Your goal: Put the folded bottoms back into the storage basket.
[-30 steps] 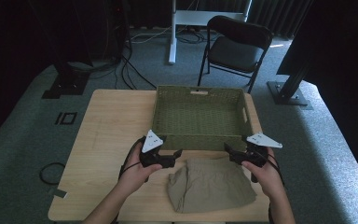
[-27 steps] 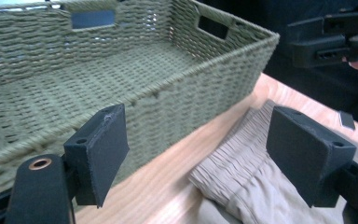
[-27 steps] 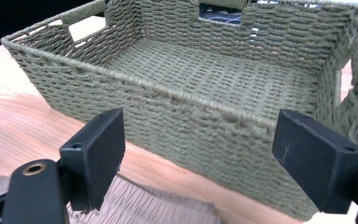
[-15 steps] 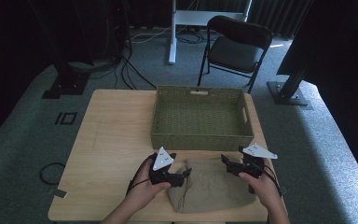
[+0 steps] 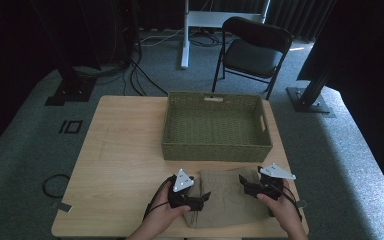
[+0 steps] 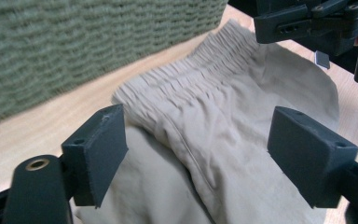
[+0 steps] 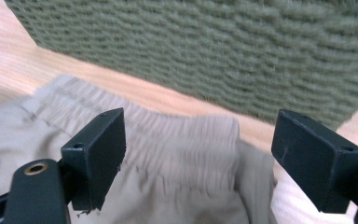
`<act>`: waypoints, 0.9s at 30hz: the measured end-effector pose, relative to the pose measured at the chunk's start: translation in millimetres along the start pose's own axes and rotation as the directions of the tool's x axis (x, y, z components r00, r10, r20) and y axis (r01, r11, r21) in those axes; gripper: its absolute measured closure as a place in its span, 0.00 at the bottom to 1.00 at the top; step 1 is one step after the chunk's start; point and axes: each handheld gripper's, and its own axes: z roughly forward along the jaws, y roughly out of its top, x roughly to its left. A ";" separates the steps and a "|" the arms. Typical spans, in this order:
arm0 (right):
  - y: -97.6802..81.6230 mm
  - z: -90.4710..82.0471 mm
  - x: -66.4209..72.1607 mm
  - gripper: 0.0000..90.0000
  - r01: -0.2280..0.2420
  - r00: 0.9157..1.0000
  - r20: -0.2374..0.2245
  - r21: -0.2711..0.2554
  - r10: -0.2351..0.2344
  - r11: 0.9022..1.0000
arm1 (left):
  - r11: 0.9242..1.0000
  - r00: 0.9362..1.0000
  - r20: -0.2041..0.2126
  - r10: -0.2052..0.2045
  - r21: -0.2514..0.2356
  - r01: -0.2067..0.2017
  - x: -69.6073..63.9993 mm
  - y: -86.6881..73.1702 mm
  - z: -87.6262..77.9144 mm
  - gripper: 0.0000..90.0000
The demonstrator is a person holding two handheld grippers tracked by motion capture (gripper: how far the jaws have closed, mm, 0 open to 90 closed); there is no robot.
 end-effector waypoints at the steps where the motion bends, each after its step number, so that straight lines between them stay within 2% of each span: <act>1: -2.9 0.8 -0.6 0.19 -0.003 1.000 -0.003 0.006 0.003 1.000 | 1.000 1.000 -0.005 -0.008 0.007 0.008 -0.2 -2.0 1.5 0.23; 6: -17.0 4.8 -3.9 0.19 -0.003 1.000 0.005 0.048 0.003 0.999 | 0.999 0.999 -0.016 -0.030 0.038 0.031 -1.0 -9.6 7.1 0.23; 12: -30.9 9.1 -5.7 0.19 -0.019 1.000 -0.007 0.092 0.019 0.996 | 0.994 0.999 -0.037 -0.031 0.099 0.035 -1.8 -17.2 14.1 0.22; 14: -35.1 11.3 -5.7 0.19 -0.011 1.000 -0.007 0.107 0.012 0.994 | 0.994 0.998 -0.066 -0.012 0.111 0.020 -0.7 -19.4 16.3 0.22; 19: -44.1 15.6 -6.3 0.19 -0.020 1.000 -0.007 0.142 0.021 0.990 | 0.989 0.997 -0.075 -0.028 0.140 0.039 4.0 -24.2 23.8 0.22; 24: -47.5 16.2 -7.0 0.19 -0.046 0.999 -0.014 0.141 0.049 0.989 | 0.987 0.997 -0.076 -0.013 0.159 0.025 4.0 -27.7 34.9 0.19; 27: -48.4 16.3 -5.8 0.19 -0.025 1.000 -0.014 0.139 0.027 0.990 | 0.987 0.997 -0.073 0.001 0.160 0.011 2.6 -27.4 38.1 0.18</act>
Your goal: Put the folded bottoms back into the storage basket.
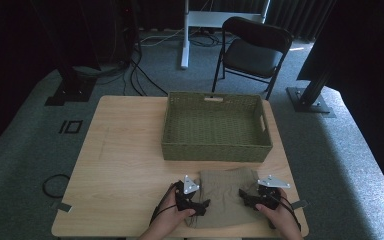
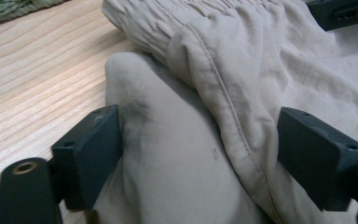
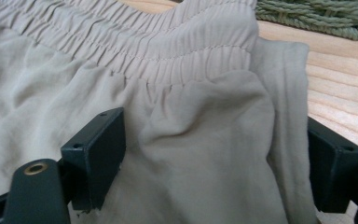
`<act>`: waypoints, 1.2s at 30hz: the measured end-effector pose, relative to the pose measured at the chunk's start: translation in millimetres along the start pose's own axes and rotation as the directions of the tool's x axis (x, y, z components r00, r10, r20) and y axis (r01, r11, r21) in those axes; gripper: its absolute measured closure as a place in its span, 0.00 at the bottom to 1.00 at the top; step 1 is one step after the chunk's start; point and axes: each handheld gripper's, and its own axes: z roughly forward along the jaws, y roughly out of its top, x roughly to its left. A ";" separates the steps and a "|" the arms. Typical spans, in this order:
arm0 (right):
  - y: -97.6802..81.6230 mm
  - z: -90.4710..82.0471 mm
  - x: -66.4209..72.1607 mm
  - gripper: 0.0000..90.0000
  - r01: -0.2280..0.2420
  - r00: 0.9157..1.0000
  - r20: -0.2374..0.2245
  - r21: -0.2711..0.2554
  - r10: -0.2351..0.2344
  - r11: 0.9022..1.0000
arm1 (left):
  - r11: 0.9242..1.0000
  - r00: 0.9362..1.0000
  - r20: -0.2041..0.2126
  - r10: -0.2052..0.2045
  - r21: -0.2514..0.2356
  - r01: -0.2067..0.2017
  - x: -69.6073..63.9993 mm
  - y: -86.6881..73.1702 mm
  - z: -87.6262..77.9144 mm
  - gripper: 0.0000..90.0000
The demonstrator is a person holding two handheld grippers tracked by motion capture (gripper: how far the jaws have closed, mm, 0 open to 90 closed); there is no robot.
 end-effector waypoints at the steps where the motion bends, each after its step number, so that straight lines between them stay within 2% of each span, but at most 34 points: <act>1: -0.2 0.0 0.1 0.19 0.008 1.000 0.000 0.001 -0.008 1.000 | 1.000 1.000 0.000 0.006 -0.003 -0.006 -1.3 -0.3 1.1 0.18; 2: -0.3 -0.1 0.0 0.19 0.017 1.000 -0.002 0.003 -0.017 1.000 | 1.000 1.000 -0.002 0.020 -0.009 -0.020 -1.7 -0.6 2.1 0.18; 7: -0.1 0.5 1.7 0.19 0.018 1.000 0.004 0.004 -0.018 1.000 | 1.000 1.000 -0.018 0.021 -0.018 -0.022 -5.1 0.4 6.6 0.18; 8: -0.2 0.3 1.7 0.18 0.021 1.000 -0.008 0.003 -0.021 1.000 | 1.000 1.000 -0.019 0.021 -0.017 -0.021 -5.4 0.7 6.9 0.18; 9: -0.5 0.2 2.3 0.17 0.022 1.000 -0.017 0.006 -0.022 1.000 | 1.000 1.000 -0.017 0.021 -0.019 -0.021 -5.8 1.0 7.4 0.18; 12: -0.4 0.8 5.1 0.17 0.037 0.999 0.000 0.012 -0.037 0.999 | 1.000 1.000 -0.002 0.026 -0.018 -0.026 -6.2 2.7 9.3 0.18; 14: -0.4 0.7 5.4 0.20 0.043 0.999 -0.002 0.011 -0.043 0.999 | 0.999 0.999 0.023 0.039 -0.018 -0.039 -7.1 4.4 11.3 0.18; 16: -0.6 -0.5 5.5 0.32 0.055 0.998 -0.020 0.004 -0.055 0.998 | 0.996 0.995 0.033 0.089 -0.005 -0.089 -9.0 6.7 13.8 0.18; 17: -0.3 -1.7 5.7 0.40 0.066 0.997 -0.032 0.004 -0.066 0.998 | 0.993 0.992 0.033 0.122 -0.005 -0.122 -9.7 7.7 14.8 0.23; 19: 1.3 -4.1 6.7 0.59 0.060 0.997 -0.052 0.017 -0.059 0.998 | 0.989 0.988 0.035 0.149 -0.013 -0.149 -8.6 10.1 16.3 0.36; 20: 2.7 -5.3 7.4 0.66 0.057 0.997 -0.063 0.030 -0.055 0.998 | 0.990 0.989 0.044 0.143 -0.023 -0.142 -7.3 10.8 16.7 0.49; 22: 4.8 -5.9 10.4 0.77 0.062 0.995 -0.080 0.047 -0.058 0.997 | 0.993 0.992 0.060 0.114 -0.031 -0.112 -3.8 11.5 16.7 0.66; 24: 7.3 -6.6 14.5 0.82 0.091 0.994 -0.068 0.060 -0.087 0.994 | 0.996 0.992 0.086 0.091 -0.034 -0.088 0.3 11.9 16.4 0.75; 27: 10.2 -7.5 16.2 0.85 0.118 0.992 -0.051 0.079 -0.114 0.990 | 0.996 0.990 0.112 0.085 -0.029 -0.082 3.6 13.1 15.0 0.79; 28: 12.7 -8.0 15.6 0.87 0.113 0.993 -0.046 0.089 -0.109 0.990 | 0.997 0.989 0.125 0.075 -0.026 -0.073 4.8 14.7 13.4 0.83; 32: 16.5 -11.3 14.7 0.88 0.092 0.995 -0.055 0.103 -0.086 0.990 | 0.997 0.987 0.144 0.072 -0.029 -0.069 6.4 17.1 10.3 0.85; 36: 18.9 -15.1 14.8 0.88 0.073 0.996 -0.064 0.094 -0.067 0.993 | 0.996 0.986 0.146 0.080 -0.038 -0.076 6.8 22.6 2.5 0.86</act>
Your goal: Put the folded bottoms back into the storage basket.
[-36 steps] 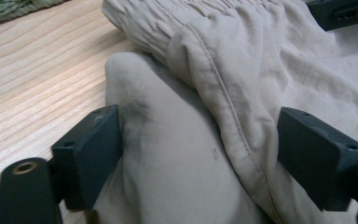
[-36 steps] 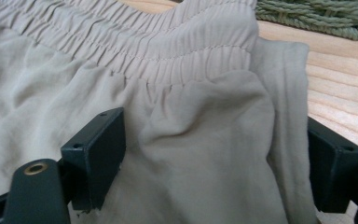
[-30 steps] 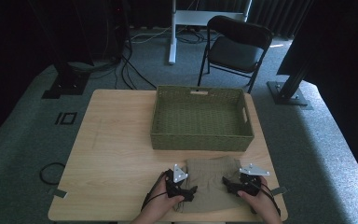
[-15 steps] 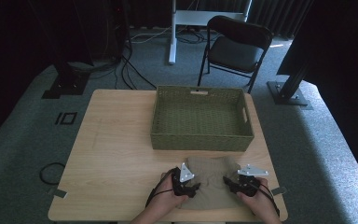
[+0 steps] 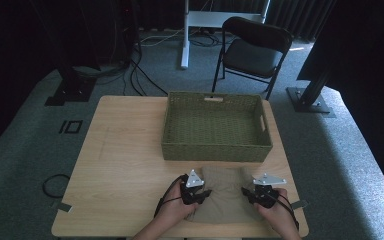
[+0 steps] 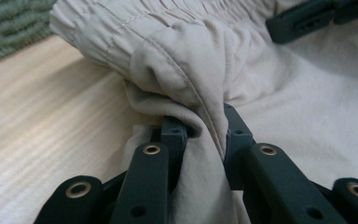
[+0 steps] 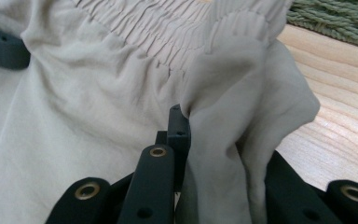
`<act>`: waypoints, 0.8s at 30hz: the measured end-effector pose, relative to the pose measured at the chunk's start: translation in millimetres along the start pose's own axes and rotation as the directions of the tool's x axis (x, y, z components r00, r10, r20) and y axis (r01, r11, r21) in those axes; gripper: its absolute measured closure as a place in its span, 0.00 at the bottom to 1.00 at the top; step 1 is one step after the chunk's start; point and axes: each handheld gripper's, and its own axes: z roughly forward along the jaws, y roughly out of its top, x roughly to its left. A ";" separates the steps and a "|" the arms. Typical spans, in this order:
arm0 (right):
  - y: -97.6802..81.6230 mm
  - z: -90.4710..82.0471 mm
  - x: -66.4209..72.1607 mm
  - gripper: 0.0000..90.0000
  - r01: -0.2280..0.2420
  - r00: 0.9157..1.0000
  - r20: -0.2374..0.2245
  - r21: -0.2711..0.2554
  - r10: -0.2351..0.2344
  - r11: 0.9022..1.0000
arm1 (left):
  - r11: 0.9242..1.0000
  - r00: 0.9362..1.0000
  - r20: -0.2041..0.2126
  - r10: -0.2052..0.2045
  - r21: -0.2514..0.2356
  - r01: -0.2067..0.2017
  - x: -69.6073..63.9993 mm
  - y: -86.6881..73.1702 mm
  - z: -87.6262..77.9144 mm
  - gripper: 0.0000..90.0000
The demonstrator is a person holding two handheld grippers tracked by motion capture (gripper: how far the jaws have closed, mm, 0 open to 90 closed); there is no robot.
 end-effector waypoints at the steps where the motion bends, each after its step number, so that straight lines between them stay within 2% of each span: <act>1: 2.1 -3.9 1.4 0.88 -0.005 1.000 -0.005 -0.018 0.005 1.000 | 1.000 1.000 0.001 0.007 -0.009 -0.007 0.1 3.9 -6.2 0.87; 12: 24.7 -31.7 7.4 0.88 -0.019 0.999 -0.050 -0.098 0.014 0.995 | 0.997 1.000 0.016 0.025 -0.071 -0.024 1.9 25.7 -40.0 0.87; 20: 42.1 -40.5 11.7 0.88 -0.001 0.998 -0.059 -0.135 -0.006 0.991 | 0.994 0.998 -0.004 0.055 -0.091 -0.055 4.9 39.8 -58.2 0.87; 24: 52.5 -47.1 12.5 0.88 0.005 0.998 -0.067 -0.164 -0.016 0.986 | 0.990 0.998 -0.014 0.066 -0.121 -0.067 5.5 48.4 -68.8 0.88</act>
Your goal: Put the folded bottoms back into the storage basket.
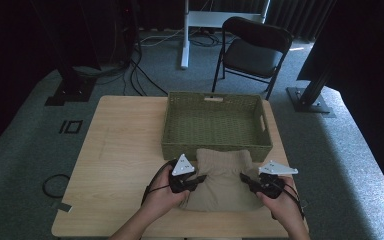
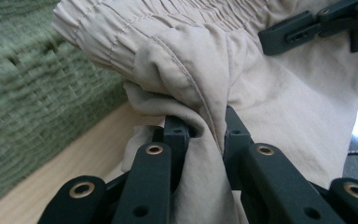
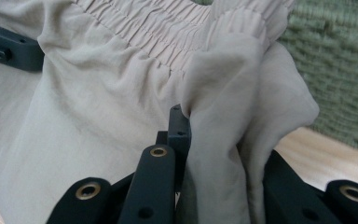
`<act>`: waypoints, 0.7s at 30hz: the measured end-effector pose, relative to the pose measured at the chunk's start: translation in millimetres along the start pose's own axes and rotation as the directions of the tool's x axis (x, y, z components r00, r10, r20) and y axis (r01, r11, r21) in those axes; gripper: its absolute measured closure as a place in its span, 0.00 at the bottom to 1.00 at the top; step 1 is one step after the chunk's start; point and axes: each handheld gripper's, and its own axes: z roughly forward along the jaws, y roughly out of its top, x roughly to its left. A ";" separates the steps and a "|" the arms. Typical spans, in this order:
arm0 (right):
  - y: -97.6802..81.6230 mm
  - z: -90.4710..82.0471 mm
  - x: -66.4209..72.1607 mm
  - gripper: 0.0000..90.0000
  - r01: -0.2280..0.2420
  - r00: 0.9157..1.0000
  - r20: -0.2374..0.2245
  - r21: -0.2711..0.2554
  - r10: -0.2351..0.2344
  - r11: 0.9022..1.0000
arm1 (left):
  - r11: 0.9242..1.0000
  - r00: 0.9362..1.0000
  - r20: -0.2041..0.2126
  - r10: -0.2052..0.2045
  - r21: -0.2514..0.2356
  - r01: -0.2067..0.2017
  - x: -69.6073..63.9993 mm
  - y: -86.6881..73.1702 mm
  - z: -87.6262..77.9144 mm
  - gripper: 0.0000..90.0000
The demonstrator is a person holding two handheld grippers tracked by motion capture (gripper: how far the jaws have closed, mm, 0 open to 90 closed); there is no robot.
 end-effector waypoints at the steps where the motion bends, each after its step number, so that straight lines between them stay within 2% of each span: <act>1: 2.3 -0.8 0.1 0.88 0.003 1.000 0.000 -0.005 -0.003 1.000 | 1.000 1.000 0.000 0.011 0.001 -0.011 0.9 3.5 -2.6 0.88; 3: 9.4 -3.5 -0.1 0.88 0.005 1.000 -0.005 -0.019 -0.005 1.000 | 1.000 1.000 0.001 0.006 -0.015 -0.006 3.0 8.5 -6.6 0.88; 10: 32.5 -8.7 0.3 0.88 0.018 1.000 -0.009 -0.063 -0.019 0.998 | 0.999 0.999 -0.020 0.026 -0.039 -0.027 11.2 25.2 -17.6 0.88; 14: 44.9 -7.3 -2.5 0.88 0.007 1.000 -0.021 -0.084 -0.009 0.996 | 0.998 1.000 -0.020 0.015 -0.055 -0.016 19.7 34.5 -21.8 0.88; 21: 66.2 -4.2 -6.3 0.88 0.007 1.000 -0.021 -0.103 -0.009 0.995 | 0.997 0.999 -0.030 0.022 -0.073 -0.024 30.9 51.0 -28.3 0.88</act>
